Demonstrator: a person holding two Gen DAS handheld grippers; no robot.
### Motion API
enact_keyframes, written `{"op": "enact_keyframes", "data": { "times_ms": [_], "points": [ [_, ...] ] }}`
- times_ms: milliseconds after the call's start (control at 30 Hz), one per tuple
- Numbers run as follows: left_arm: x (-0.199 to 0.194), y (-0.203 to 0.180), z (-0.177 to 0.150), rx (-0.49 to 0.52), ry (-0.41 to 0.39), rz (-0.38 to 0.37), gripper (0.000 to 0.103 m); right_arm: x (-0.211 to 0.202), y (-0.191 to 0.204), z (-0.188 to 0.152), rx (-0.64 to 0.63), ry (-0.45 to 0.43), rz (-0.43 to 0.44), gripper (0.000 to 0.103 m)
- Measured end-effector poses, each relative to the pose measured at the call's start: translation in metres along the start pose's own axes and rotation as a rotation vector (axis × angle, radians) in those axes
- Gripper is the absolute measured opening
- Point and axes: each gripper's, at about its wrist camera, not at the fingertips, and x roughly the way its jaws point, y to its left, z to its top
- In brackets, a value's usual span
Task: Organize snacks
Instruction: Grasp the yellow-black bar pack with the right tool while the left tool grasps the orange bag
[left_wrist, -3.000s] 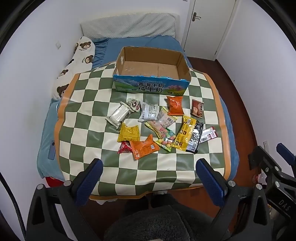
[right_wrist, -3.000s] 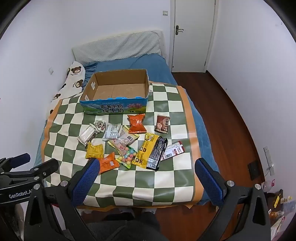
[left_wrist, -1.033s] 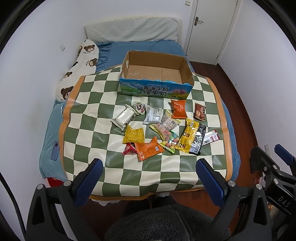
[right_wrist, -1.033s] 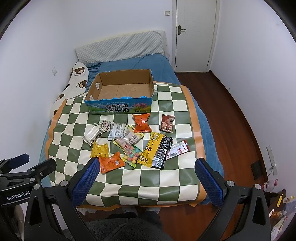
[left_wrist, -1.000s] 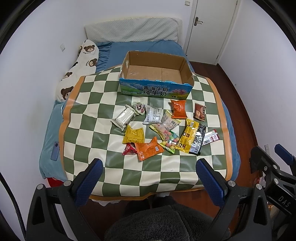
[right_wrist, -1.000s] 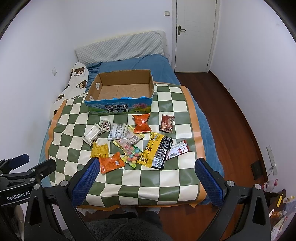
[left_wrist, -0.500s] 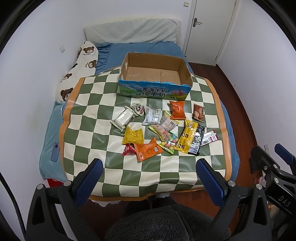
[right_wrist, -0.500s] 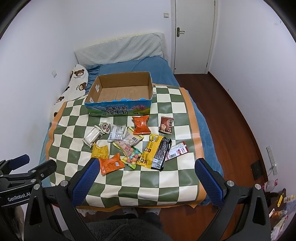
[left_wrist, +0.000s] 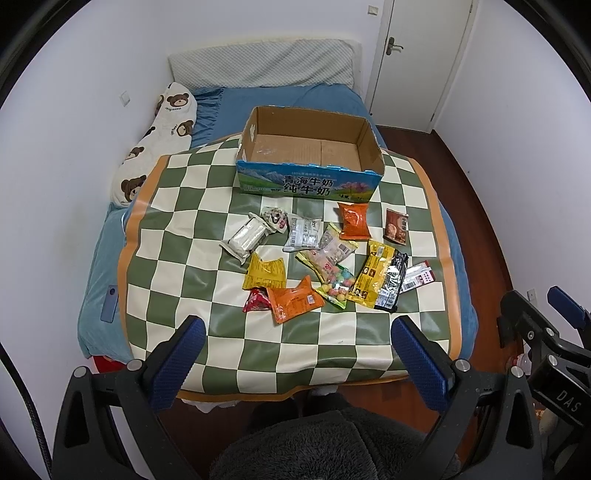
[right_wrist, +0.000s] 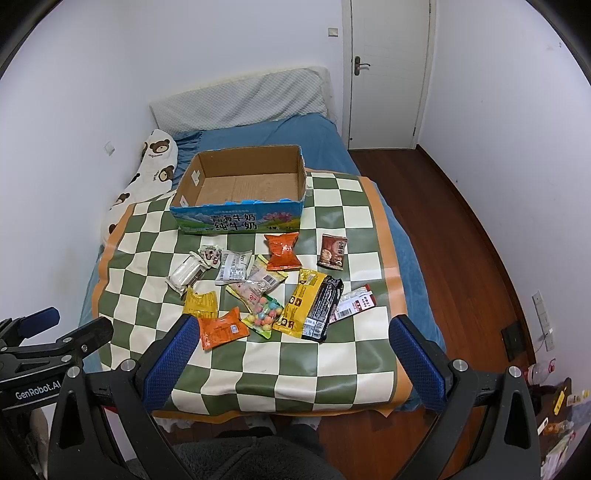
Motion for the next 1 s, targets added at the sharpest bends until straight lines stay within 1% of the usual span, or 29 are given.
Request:
{"op": "enact_keyframes", "data": {
  "times_ms": [67,200,300,433,467,500,533,600,667,700,767,800,833,900,967,1000],
  "points": [
    [0.001,-0.001,0.003,-0.003,0.004,0.000,0.103,-0.001,-0.002,0.005,0.000,0.004,0.005,0.103],
    [0.003,-0.001,0.005,-0.005,0.003,0.002,0.103,0.000,-0.001,0.003,0.002,0.003,0.003,0.103],
    [0.013,0.002,0.009,-0.016,-0.005,0.015,0.103,0.002,-0.001,0.002,0.005,0.005,0.005,0.103],
    [0.044,0.012,0.013,-0.013,-0.021,0.062,0.103,0.023,-0.010,0.007,0.025,0.037,0.024,0.103],
    [0.057,0.013,0.016,0.002,-0.009,0.087,0.103,0.031,-0.013,0.008,0.033,0.052,0.031,0.103],
    [0.070,0.014,0.018,0.024,0.001,0.101,0.103,0.041,-0.015,0.009,0.044,0.072,0.041,0.103],
    [0.087,0.016,0.021,0.057,0.003,0.131,0.103,0.056,-0.020,0.011,0.055,0.093,0.048,0.103],
    [0.121,0.018,0.025,0.132,0.015,0.213,0.103,0.089,-0.028,0.012,0.085,0.152,0.063,0.103],
    [0.155,0.022,0.026,0.200,0.050,0.257,0.103,0.124,-0.036,0.011,0.114,0.198,0.074,0.103],
    [0.178,0.021,0.027,0.240,0.084,0.275,0.103,0.144,-0.038,0.009,0.126,0.229,0.069,0.103],
    [0.209,0.023,0.023,0.303,0.129,0.270,0.103,0.185,-0.044,0.002,0.159,0.270,0.073,0.103],
    [0.229,0.019,0.022,0.350,0.153,0.266,0.103,0.206,-0.045,-0.001,0.171,0.296,0.063,0.103],
    [0.244,0.015,0.019,0.389,0.179,0.247,0.103,0.225,-0.045,-0.003,0.180,0.321,0.057,0.103],
    [0.274,0.007,0.013,0.453,0.224,0.234,0.103,0.261,-0.049,-0.008,0.214,0.368,0.071,0.103],
    [0.309,-0.005,0.006,0.546,0.274,0.214,0.103,0.291,-0.051,-0.014,0.238,0.413,0.075,0.103],
    [0.327,-0.013,0.000,0.605,0.296,0.221,0.103,0.305,-0.052,-0.016,0.249,0.434,0.084,0.103]
  ]
}}
